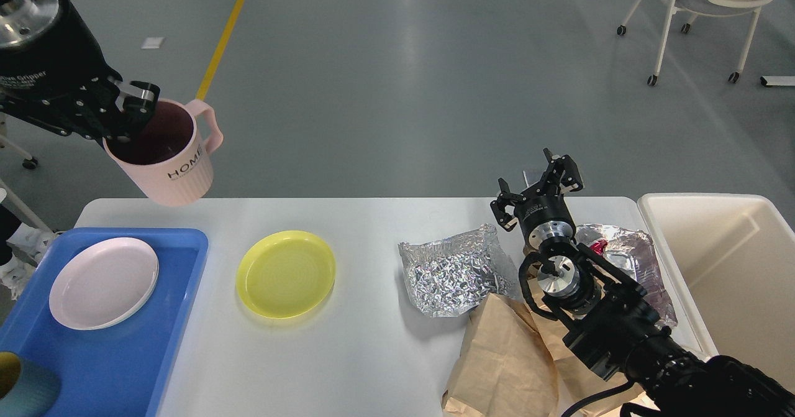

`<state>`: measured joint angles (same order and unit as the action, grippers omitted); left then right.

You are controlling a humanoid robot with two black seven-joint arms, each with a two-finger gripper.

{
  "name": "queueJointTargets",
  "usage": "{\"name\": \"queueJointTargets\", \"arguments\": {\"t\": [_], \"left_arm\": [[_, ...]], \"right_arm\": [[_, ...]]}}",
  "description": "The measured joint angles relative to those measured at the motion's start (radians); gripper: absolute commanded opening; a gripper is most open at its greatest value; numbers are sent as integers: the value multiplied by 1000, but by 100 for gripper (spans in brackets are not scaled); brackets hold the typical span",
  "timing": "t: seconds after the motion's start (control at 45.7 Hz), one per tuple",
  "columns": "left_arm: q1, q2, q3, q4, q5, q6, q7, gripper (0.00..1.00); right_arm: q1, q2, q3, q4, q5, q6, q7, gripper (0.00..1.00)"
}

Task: Tidy desktop
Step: 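Lift the pink mug with the left gripper over the white plate, then lower the pink mug onto the tray's near corner and release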

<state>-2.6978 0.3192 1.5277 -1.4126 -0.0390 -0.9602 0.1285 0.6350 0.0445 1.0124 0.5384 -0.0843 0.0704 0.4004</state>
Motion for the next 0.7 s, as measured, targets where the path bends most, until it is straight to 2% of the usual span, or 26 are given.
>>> {"name": "queueJointTargets", "arguments": {"t": [0.131, 0.241, 0.372, 0.482, 0.569, 0.701], "left_arm": [[-29, 10, 3, 1, 9, 0, 0, 0], [1, 16, 24, 4, 14, 0, 0, 0], [135, 51, 45, 20, 41, 0, 0, 0], [301, 110, 49, 34, 85, 10, 1, 0], [416, 155, 48, 38, 125, 80, 2, 0], [569, 224, 40, 41, 167, 234, 3, 0]], "right_arm": [[0, 0, 0, 0, 0, 0, 0, 100], [0, 0, 0, 0, 0, 0, 0, 100], [0, 0, 0, 0, 0, 0, 0, 100], [0, 0, 0, 0, 0, 0, 0, 100], [0, 0, 0, 0, 0, 0, 0, 100], [0, 0, 0, 0, 0, 0, 0, 100]]}}
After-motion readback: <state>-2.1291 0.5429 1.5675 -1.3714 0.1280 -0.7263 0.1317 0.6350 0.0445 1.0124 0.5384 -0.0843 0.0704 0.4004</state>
